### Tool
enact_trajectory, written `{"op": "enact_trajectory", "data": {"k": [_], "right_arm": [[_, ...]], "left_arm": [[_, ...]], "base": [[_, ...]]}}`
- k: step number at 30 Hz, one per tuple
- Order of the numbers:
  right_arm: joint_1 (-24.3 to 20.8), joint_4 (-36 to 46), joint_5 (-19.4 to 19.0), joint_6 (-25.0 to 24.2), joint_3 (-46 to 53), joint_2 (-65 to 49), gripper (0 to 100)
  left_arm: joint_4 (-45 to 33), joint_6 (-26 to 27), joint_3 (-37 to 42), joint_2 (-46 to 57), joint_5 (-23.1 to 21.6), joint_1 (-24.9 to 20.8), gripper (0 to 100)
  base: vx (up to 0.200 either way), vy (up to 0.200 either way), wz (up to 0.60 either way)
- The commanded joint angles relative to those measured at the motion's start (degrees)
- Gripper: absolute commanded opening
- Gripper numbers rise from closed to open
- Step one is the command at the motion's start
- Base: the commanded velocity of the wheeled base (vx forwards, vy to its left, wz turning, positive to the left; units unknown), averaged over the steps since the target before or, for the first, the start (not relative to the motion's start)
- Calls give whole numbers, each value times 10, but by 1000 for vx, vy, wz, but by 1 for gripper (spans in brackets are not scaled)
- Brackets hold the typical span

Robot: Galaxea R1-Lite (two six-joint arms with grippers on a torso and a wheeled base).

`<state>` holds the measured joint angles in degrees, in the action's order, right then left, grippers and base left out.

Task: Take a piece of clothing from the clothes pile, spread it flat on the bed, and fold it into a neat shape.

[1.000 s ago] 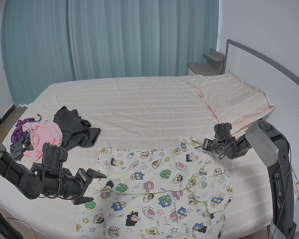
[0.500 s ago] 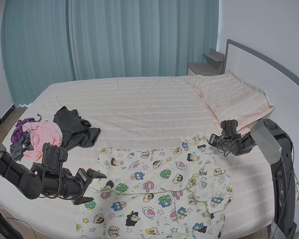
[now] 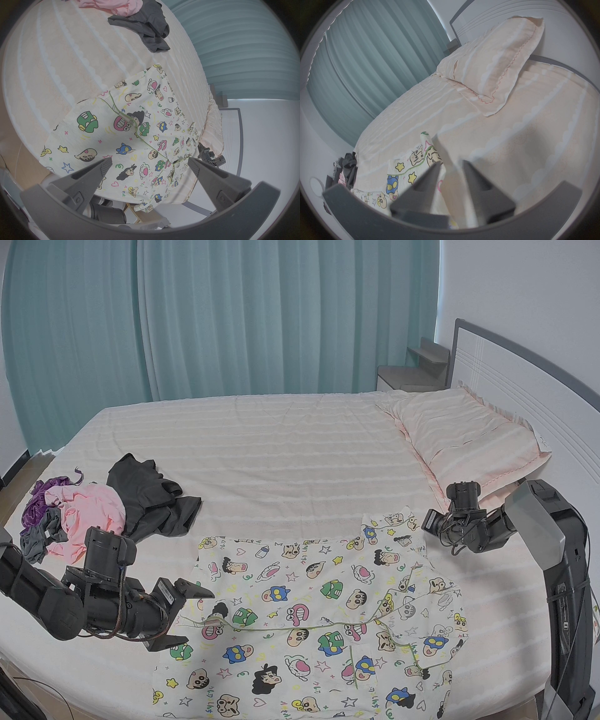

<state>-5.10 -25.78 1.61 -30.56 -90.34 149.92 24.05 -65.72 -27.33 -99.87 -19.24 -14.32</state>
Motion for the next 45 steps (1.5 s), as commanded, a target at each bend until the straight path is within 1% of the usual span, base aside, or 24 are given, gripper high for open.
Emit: {"op": "enact_trajectory", "data": {"k": [1,3,9,11,16,17,24,28,34,44,45], "right_arm": [[-1,-3,-2,-18,-2,-1,100],[-6,-3,-5,-36,-6,-2,100],[-22,-1,-13,-40,-11,3,100],[-33,-2,-19,-40,-16,13,100],[-35,6,-18,-40,-51,38,100],[-35,7,-18,-40,-52,39,0],[-33,27,-18,-40,-64,48,0],[-25,21,-10,-42,-91,53,0],[-16,21,10,-66,-126,53,0],[-14,25,15,-65,-122,63,0],[-12,26,16,-65,-121,63,100]], "left_arm": [[0,0,0,-1,0,0,100],[0,0,0,-1,0,0,100],[0,0,0,-1,0,0,100],[0,0,0,-1,0,0,100],[0,0,1,-2,-1,0,100],[0,0,1,-2,-1,0,100],[0,0,0,-5,-1,0,100],[0,0,1,-5,-1,0,100],[0,0,0,-4,0,0,100],[0,0,0,-4,0,0,100],[0,0,0,-4,0,0,100]], "base": [[0,0,0],[0,0,0],[0,0,0],[0,0,0],[0,0,0],[0,0,0],[0,0,0],[0,0,0],[0,0,0],[0,0,0],[0,0,0]]}}
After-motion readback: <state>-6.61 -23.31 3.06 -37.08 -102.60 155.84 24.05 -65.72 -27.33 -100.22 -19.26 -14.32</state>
